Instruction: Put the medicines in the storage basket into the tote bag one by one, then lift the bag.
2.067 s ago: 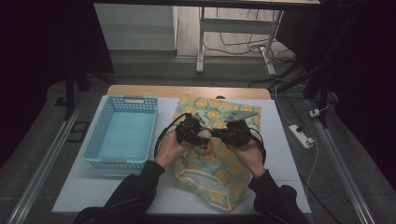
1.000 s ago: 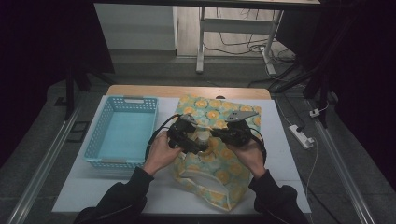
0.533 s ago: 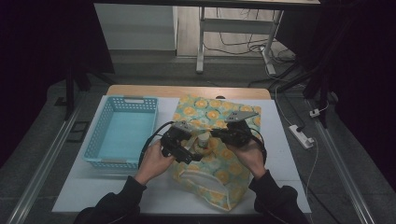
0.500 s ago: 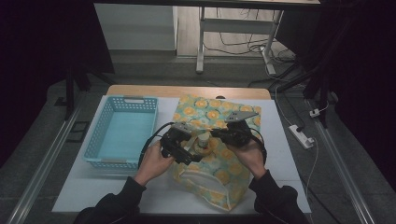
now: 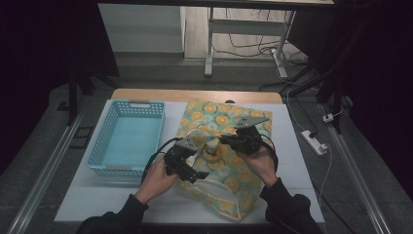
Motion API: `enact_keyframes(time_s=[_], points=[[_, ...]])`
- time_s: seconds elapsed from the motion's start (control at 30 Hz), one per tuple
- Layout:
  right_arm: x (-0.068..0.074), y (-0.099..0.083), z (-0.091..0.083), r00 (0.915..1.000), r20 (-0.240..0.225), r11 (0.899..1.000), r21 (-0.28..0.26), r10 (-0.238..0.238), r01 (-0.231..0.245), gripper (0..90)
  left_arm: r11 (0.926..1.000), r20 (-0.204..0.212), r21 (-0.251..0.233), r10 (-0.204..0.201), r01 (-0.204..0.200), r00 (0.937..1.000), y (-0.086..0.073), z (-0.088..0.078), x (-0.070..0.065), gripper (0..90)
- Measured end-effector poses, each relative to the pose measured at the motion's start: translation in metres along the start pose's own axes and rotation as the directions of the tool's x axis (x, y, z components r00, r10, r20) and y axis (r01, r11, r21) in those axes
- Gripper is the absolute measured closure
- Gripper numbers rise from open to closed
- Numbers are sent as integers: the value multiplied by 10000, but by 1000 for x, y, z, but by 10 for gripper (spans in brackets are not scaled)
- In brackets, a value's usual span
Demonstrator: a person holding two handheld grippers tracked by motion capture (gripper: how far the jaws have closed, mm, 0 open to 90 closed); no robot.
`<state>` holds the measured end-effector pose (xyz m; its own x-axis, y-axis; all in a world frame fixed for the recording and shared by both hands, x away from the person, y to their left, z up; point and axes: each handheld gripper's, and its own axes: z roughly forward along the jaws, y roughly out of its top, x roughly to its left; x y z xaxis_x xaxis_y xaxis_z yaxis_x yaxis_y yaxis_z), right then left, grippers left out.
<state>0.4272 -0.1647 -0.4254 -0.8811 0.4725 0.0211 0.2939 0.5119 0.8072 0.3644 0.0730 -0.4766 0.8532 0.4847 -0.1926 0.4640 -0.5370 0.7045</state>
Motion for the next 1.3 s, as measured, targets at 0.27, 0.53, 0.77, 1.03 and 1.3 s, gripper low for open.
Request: enact_keyframes(time_s=[0.27,0.53,0.77,1.03,1.3], points=[[0,-1,0,10000,-18,10000,8,11,-11,900,9978,-41,666,28,-25,10000,-8,15,-5,0],[0,-1,2,10000,-41,10000,70,14,-14,900,9942,-369,1077,68,-28,9993,-14,31,-2,0],[1,-3,5,10000,-71,9999,154,-2,3,900,9933,-530,1144,-75,136,9986,-22,42,4,8],[1,-4,7,10000,-70,9998,183,-2,3,900,9883,-832,1509,358,-229,9959,-28,55,6,13],[1,-4,7,10000,-94,9998,222,-15,17,900,9815,-1171,1778,934,-716,9887,-27,58,3,19]])
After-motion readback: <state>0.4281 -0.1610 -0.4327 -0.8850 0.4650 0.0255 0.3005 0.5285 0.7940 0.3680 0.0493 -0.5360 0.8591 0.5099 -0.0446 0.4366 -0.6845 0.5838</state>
